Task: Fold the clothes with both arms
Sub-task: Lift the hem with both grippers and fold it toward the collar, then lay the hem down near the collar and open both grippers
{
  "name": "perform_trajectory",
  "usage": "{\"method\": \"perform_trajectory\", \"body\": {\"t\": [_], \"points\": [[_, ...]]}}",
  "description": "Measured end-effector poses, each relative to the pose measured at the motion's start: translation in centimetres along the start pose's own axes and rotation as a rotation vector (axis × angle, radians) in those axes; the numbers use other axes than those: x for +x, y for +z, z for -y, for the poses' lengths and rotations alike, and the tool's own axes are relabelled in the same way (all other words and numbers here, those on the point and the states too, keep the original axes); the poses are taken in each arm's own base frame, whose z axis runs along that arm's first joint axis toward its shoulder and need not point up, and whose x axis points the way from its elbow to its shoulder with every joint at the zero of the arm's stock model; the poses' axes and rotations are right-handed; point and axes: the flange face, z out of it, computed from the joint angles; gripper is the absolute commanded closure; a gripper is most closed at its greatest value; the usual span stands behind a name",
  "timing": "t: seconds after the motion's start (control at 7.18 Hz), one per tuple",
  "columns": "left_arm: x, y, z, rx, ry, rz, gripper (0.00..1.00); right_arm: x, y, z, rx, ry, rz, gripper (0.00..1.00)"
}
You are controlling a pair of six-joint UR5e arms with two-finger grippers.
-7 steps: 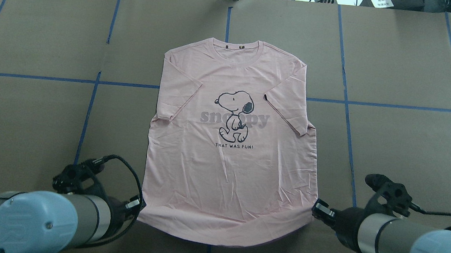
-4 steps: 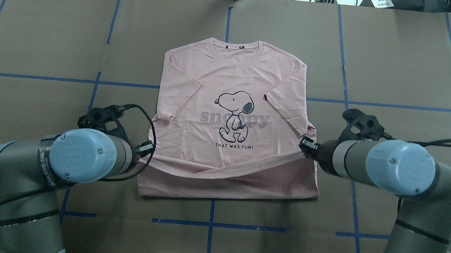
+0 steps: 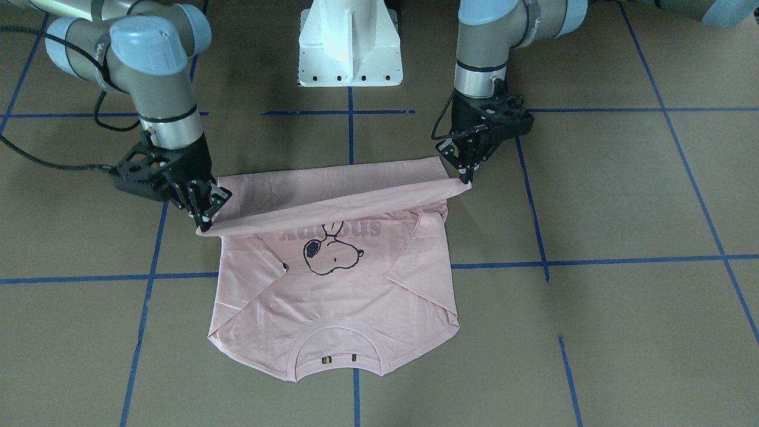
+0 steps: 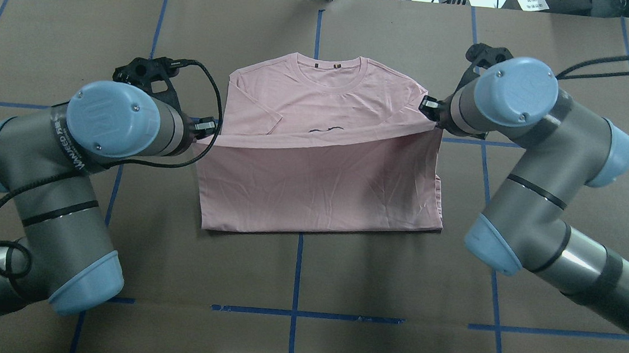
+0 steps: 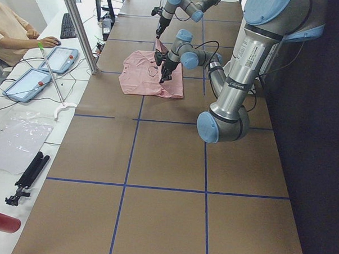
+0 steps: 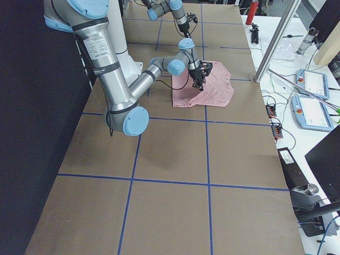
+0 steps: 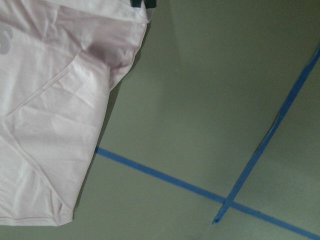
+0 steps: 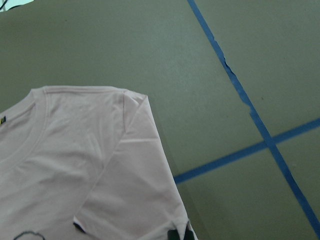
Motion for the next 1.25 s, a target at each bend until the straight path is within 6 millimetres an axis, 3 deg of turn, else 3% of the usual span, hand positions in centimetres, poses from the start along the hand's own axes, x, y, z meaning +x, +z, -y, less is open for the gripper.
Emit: {"method": "perform_trajectory", "body": {"t": [0.14,0.42,0.56,0.97,1.25], "points": [[0.8,1.5,1.5,0.019,0.000,-0.019,1.00,-1.0,0.3,2.1,0.011,0.003,-0.010,1.00],[1.6,3.2,3.5,0.042,-0.013,-0.031,1.00,-2.1,0.5,4.2,0.008,0.009,-0.016,1.00],[1.9,5.0,4.3,0.049,-0.024,-0.012,1.00,-3.2,2.1,5.0,0.004,0.015,-0.040,1.00],[3.8,13.4,5.4,0.059,-0.034,-0.037,0.94,-4.7,11.3,6.2,-0.018,0.021,-0.127,1.00],[5.0,15.3,5.7,0.059,-0.033,-0.044,0.95,-4.4,13.7,6.1,-0.024,0.020,-0.142,1.00]]}}
